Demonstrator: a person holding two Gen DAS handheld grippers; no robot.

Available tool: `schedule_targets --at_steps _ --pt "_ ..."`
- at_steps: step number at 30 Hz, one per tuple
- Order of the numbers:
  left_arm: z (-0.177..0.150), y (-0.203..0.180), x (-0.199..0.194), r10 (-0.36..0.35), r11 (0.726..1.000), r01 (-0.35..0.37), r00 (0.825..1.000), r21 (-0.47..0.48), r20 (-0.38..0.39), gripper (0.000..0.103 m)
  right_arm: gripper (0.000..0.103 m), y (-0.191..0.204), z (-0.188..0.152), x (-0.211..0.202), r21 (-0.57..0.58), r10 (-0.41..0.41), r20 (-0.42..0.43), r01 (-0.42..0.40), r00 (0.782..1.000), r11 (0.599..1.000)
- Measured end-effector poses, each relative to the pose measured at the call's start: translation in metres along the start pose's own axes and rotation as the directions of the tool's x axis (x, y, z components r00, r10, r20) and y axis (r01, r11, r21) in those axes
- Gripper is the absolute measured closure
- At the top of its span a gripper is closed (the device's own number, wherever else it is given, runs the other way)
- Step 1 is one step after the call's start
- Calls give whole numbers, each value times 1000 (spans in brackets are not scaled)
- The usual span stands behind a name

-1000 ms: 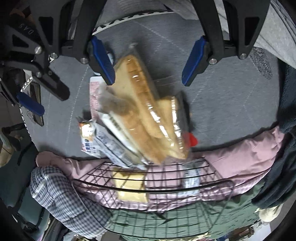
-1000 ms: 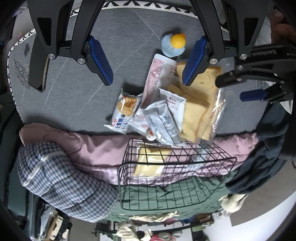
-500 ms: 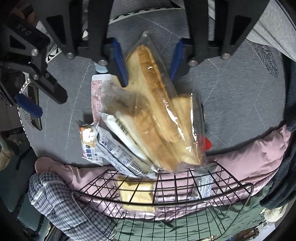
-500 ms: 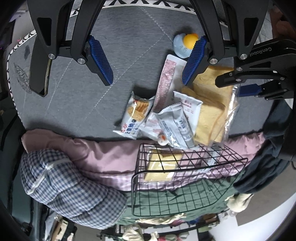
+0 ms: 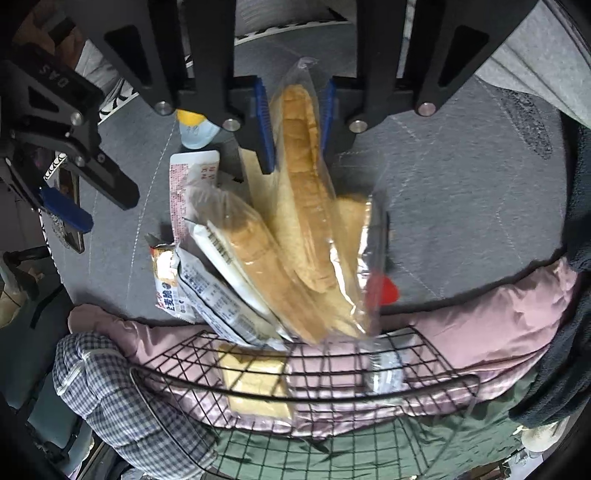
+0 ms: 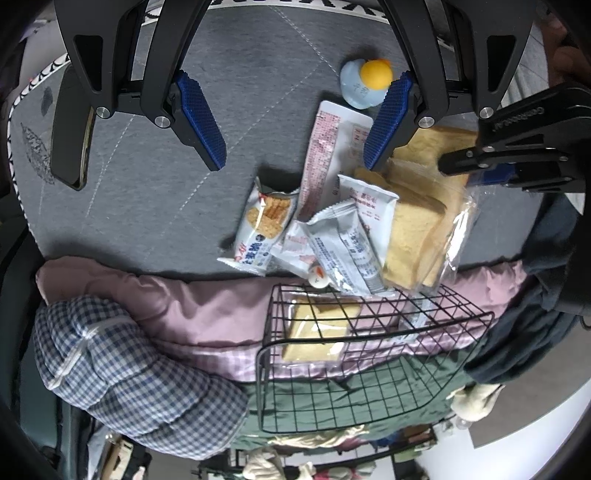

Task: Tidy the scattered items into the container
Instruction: 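Lower the left tool onto the bagged bread rolls and close it, then grasp the rubber duck toy with the right tool while the left tool holds the bread bag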

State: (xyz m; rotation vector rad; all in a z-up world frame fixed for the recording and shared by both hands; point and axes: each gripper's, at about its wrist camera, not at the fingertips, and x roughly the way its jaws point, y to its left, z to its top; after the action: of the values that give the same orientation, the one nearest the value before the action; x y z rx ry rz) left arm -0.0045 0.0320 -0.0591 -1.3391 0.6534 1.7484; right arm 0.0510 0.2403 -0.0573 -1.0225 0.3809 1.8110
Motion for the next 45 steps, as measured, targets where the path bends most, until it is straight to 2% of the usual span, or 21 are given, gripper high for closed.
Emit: schedule_targets --at_steps 7,12,18,23,27,34,37,39,41,45 --pt "-8 24 -16 11 1000 -11 1000 -4 11 80 25 25 -5 1 -32 19 -15 -20 1000 999" --pt "-25 29 -21 34 999 -34 999 31 8 80 25 39 -35 11 -46 38 -87 -42 995 998" --pt "-54 32 -12 54 997 -52 998 57 -26 80 25 53 -59 31 -81 8 -147 -20 989 997" --pt "-52 31 -10 53 997 -52 998 58 -20 80 25 53 -63 45 -84 -13 -169 -1 985 996" --pt "-52 32 -8 51 997 -50 999 57 -18 78 25 51 -64 59 -65 3 -205 -16 979 998" --pt "-44 30 5 18 999 -16 999 49 -45 60 41 46 -65 62 -41 -3 -215 -6 977 999" --pt "-42 29 12 13 999 -11 999 44 -48 57 49 46 -65 62 -41 -13 -215 4 976 999" --pt "-41 28 13 5 999 -3 999 46 -41 61 55 45 -65 60 -40 -19 -213 11 977 999" --pt "-41 28 10 -4 999 6 999 52 -39 70 55 43 -64 59 -30 -14 -213 8 977 1000" --pt "-40 29 -3 -26 998 27 1000 55 -14 78 55 41 -61 53 -14 0 -207 -3 978 1000"
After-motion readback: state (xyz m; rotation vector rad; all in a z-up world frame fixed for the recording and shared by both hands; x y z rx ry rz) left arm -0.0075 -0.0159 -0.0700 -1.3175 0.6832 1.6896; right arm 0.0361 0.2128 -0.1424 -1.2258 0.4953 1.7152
